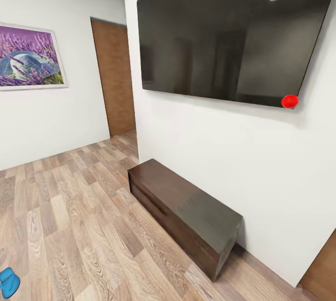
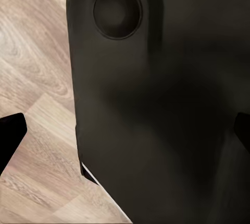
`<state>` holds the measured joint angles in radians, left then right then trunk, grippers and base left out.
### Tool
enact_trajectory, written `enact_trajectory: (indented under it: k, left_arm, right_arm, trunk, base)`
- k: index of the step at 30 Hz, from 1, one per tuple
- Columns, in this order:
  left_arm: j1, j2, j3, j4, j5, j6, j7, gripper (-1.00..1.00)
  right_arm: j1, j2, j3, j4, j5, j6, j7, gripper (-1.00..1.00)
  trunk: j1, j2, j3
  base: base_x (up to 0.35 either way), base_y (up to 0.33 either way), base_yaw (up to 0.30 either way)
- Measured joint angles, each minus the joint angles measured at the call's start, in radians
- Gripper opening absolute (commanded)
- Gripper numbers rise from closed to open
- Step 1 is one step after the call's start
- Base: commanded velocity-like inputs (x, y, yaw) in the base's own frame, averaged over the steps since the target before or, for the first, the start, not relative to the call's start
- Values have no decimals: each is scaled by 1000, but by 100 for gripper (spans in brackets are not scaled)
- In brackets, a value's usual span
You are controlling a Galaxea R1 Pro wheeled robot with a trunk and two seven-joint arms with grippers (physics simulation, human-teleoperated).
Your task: In the bedroom, move the book from the bed onto either nightstand, and place the two sandals side by side next to the bed.
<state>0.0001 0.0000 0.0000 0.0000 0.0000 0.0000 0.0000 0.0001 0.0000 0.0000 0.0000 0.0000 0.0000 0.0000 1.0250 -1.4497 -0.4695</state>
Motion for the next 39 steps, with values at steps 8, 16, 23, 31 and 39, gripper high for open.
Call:
enact_trajectory:
  k: [8,16,23,31,39]
  left_arm:
    - [-2,14,-3,-11,1,-1,-3,100]
    - [-2,43,-3,-14,1,-1,-3,100]
    - [-2,44,-3,-14,1,-2,-3,100]
    - [-2,44,-3,-14,1,-2,-3,100]
    - [-2,44,-3,-14,1,-2,-3,100]
  right_arm:
    - [-5,-2,1,1,5,4,5,100]
    - [-8,-3,-1,4,3,-3,6,100]
    - [-9,-5,-1,4,3,-4,6,100]
    - [-8,-6,-1,5,3,-4,6,100]
    - [-9,-6,-1,6,3,-4,6,100]
  trunk:
    - [0,0,0]
    - [0,0,0]
    - [0,0,0]
    - [0,0,0]
    - [0,0,0]
  base:
    - [0,0,0]
    - [0,0,0]
    - [0,0,0]
    - [0,0,0]
    - [0,0,0]
